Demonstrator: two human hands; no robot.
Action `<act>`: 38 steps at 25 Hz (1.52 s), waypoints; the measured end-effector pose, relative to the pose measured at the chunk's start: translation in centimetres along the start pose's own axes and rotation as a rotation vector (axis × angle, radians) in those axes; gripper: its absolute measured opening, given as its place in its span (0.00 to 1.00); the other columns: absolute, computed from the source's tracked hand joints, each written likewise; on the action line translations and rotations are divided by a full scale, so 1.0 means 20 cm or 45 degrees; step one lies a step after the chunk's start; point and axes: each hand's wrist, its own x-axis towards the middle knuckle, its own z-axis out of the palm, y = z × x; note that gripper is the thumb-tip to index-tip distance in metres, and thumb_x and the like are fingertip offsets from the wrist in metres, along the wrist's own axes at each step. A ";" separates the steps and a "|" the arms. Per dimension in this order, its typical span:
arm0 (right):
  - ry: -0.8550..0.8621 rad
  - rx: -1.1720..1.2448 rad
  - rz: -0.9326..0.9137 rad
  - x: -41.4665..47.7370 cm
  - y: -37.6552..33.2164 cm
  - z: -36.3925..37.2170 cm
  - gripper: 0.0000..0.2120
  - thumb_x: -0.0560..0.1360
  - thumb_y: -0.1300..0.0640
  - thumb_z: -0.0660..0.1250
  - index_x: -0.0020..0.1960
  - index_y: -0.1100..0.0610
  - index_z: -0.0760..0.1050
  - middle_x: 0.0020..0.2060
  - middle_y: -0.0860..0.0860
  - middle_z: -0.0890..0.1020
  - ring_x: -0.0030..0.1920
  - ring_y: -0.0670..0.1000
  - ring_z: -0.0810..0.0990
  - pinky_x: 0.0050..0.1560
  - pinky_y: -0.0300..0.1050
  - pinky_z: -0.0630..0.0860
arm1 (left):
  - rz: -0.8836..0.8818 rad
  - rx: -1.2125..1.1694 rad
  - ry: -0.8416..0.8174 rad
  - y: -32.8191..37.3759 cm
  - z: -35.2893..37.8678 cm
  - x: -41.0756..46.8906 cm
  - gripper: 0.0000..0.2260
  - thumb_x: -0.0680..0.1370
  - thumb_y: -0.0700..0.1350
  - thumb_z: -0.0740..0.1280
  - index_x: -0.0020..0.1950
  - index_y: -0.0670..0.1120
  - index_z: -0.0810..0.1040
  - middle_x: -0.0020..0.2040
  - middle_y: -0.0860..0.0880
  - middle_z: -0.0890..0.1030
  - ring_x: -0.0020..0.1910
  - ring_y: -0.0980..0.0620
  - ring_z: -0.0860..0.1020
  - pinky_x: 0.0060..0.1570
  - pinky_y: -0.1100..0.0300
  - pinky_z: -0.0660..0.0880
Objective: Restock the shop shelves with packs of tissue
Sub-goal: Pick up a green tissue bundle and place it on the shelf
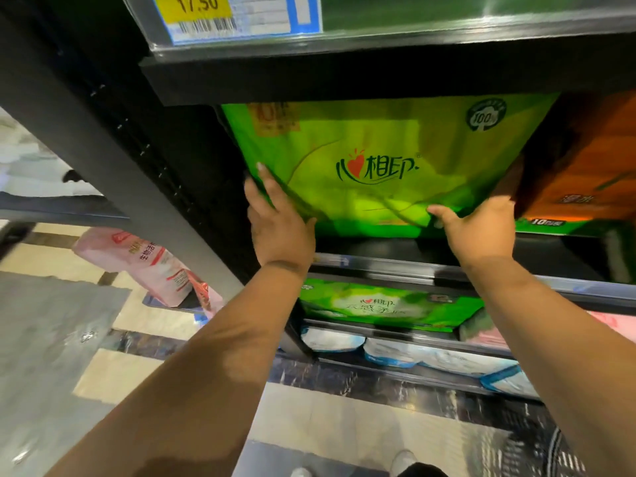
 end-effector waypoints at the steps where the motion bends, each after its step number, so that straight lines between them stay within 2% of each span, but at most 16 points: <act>1: -0.005 -0.032 0.015 0.02 0.00 0.01 0.36 0.67 0.41 0.75 0.54 0.74 0.72 0.53 0.69 0.76 0.57 0.66 0.75 0.57 0.58 0.71 | 0.073 0.099 0.029 0.01 0.02 -0.02 0.52 0.67 0.54 0.76 0.78 0.42 0.45 0.74 0.33 0.55 0.66 0.34 0.67 0.65 0.47 0.67; 3: -0.047 -0.059 0.029 0.05 -0.01 0.03 0.34 0.68 0.40 0.74 0.46 0.75 0.75 0.47 0.69 0.79 0.51 0.67 0.78 0.53 0.59 0.74 | 0.217 0.237 0.032 -0.01 0.06 -0.05 0.50 0.67 0.56 0.76 0.78 0.43 0.50 0.74 0.33 0.55 0.67 0.34 0.64 0.66 0.46 0.65; 6: -0.122 -0.043 -0.020 0.07 -0.03 0.02 0.30 0.72 0.43 0.71 0.42 0.73 0.72 0.44 0.71 0.80 0.49 0.68 0.79 0.47 0.56 0.71 | 0.269 0.148 -0.026 -0.01 0.07 -0.01 0.47 0.69 0.53 0.75 0.79 0.46 0.50 0.76 0.34 0.52 0.69 0.34 0.60 0.61 0.47 0.72; 8: -0.189 -0.106 -0.005 0.08 -0.06 -0.01 0.35 0.74 0.42 0.68 0.53 0.78 0.72 0.48 0.72 0.80 0.52 0.69 0.78 0.46 0.54 0.67 | 0.271 0.108 -0.061 0.01 0.06 0.01 0.46 0.71 0.52 0.73 0.79 0.47 0.47 0.77 0.36 0.49 0.72 0.35 0.57 0.59 0.49 0.74; 10: -0.206 -0.052 -0.009 0.13 -0.05 0.03 0.40 0.73 0.41 0.68 0.62 0.78 0.67 0.58 0.71 0.77 0.58 0.68 0.76 0.56 0.55 0.68 | 0.277 0.138 -0.131 0.02 0.05 0.05 0.46 0.73 0.53 0.70 0.79 0.48 0.41 0.77 0.38 0.42 0.74 0.37 0.52 0.61 0.53 0.72; 12: -0.104 0.119 -0.033 0.21 -0.01 0.11 0.54 0.64 0.32 0.70 0.75 0.67 0.58 0.68 0.63 0.71 0.67 0.62 0.71 0.65 0.49 0.66 | 0.250 0.166 -0.216 0.05 0.05 0.09 0.47 0.74 0.52 0.69 0.78 0.50 0.36 0.77 0.40 0.36 0.76 0.40 0.47 0.63 0.55 0.71; 14: -0.042 0.158 -0.052 0.28 0.03 0.17 0.56 0.62 0.35 0.74 0.78 0.60 0.51 0.73 0.59 0.65 0.71 0.58 0.67 0.68 0.45 0.63 | 0.225 0.192 -0.277 0.07 0.06 0.13 0.48 0.75 0.51 0.69 0.77 0.52 0.33 0.76 0.43 0.32 0.77 0.41 0.44 0.63 0.55 0.71; 17: -0.168 0.027 0.006 0.34 0.02 0.21 0.42 0.69 0.38 0.72 0.71 0.65 0.66 0.67 0.63 0.72 0.66 0.61 0.72 0.64 0.48 0.66 | 0.208 0.207 -0.299 0.10 0.07 0.17 0.48 0.75 0.51 0.70 0.77 0.52 0.33 0.76 0.43 0.31 0.77 0.40 0.44 0.68 0.53 0.64; 18: -0.190 -0.002 0.018 0.34 0.01 0.22 0.41 0.69 0.33 0.68 0.67 0.66 0.71 0.64 0.63 0.76 0.64 0.61 0.74 0.63 0.49 0.67 | 0.203 0.195 -0.296 0.10 0.08 0.18 0.48 0.74 0.51 0.70 0.77 0.52 0.33 0.76 0.42 0.31 0.77 0.40 0.44 0.70 0.53 0.62; 20: -0.192 0.020 -0.036 0.37 0.02 0.24 0.48 0.66 0.26 0.63 0.69 0.64 0.70 0.64 0.61 0.77 0.64 0.60 0.74 0.63 0.47 0.68 | 0.185 0.161 -0.292 0.12 0.11 0.20 0.49 0.74 0.51 0.71 0.77 0.51 0.34 0.76 0.42 0.31 0.77 0.40 0.44 0.71 0.51 0.61; 23: -0.157 0.104 -0.089 0.40 0.04 0.26 0.50 0.66 0.31 0.68 0.76 0.60 0.59 0.71 0.60 0.70 0.69 0.59 0.70 0.67 0.45 0.64 | 0.163 0.129 -0.294 0.14 0.14 0.23 0.50 0.73 0.50 0.72 0.77 0.52 0.34 0.76 0.43 0.31 0.77 0.40 0.44 0.69 0.49 0.63; 25: -0.041 0.271 -0.171 0.41 0.04 0.26 0.52 0.66 0.41 0.75 0.78 0.60 0.51 0.73 0.61 0.65 0.71 0.60 0.67 0.68 0.45 0.65 | 0.154 0.128 -0.310 0.14 0.15 0.24 0.50 0.73 0.49 0.72 0.77 0.53 0.34 0.76 0.43 0.30 0.77 0.40 0.44 0.69 0.50 0.64; 29: -0.011 0.310 -0.180 0.42 0.03 0.27 0.51 0.67 0.48 0.76 0.78 0.60 0.49 0.73 0.60 0.65 0.71 0.60 0.67 0.70 0.47 0.64 | 0.164 0.130 -0.351 0.13 0.15 0.26 0.51 0.71 0.47 0.71 0.77 0.53 0.33 0.75 0.43 0.29 0.77 0.39 0.45 0.70 0.49 0.64; 32: -0.217 0.198 -0.097 0.40 0.05 0.23 0.46 0.70 0.51 0.75 0.77 0.61 0.51 0.72 0.60 0.66 0.71 0.58 0.66 0.70 0.44 0.61 | 0.152 0.177 -0.359 0.13 0.13 0.24 0.49 0.72 0.48 0.71 0.78 0.53 0.37 0.77 0.43 0.34 0.77 0.38 0.49 0.70 0.50 0.63; 35: -0.423 0.117 0.030 0.28 0.08 0.15 0.49 0.68 0.50 0.77 0.78 0.57 0.51 0.71 0.61 0.64 0.70 0.59 0.66 0.69 0.44 0.64 | 0.229 0.207 -0.364 0.13 0.07 0.17 0.42 0.73 0.49 0.71 0.79 0.48 0.48 0.78 0.41 0.50 0.75 0.39 0.54 0.72 0.49 0.58; 38: -0.643 -0.351 -0.076 0.11 0.03 -0.02 0.32 0.74 0.42 0.68 0.71 0.59 0.66 0.66 0.64 0.69 0.67 0.65 0.67 0.65 0.54 0.68 | 0.310 0.262 -0.512 0.12 -0.04 0.02 0.34 0.75 0.53 0.68 0.77 0.46 0.58 0.74 0.41 0.62 0.72 0.40 0.61 0.71 0.49 0.60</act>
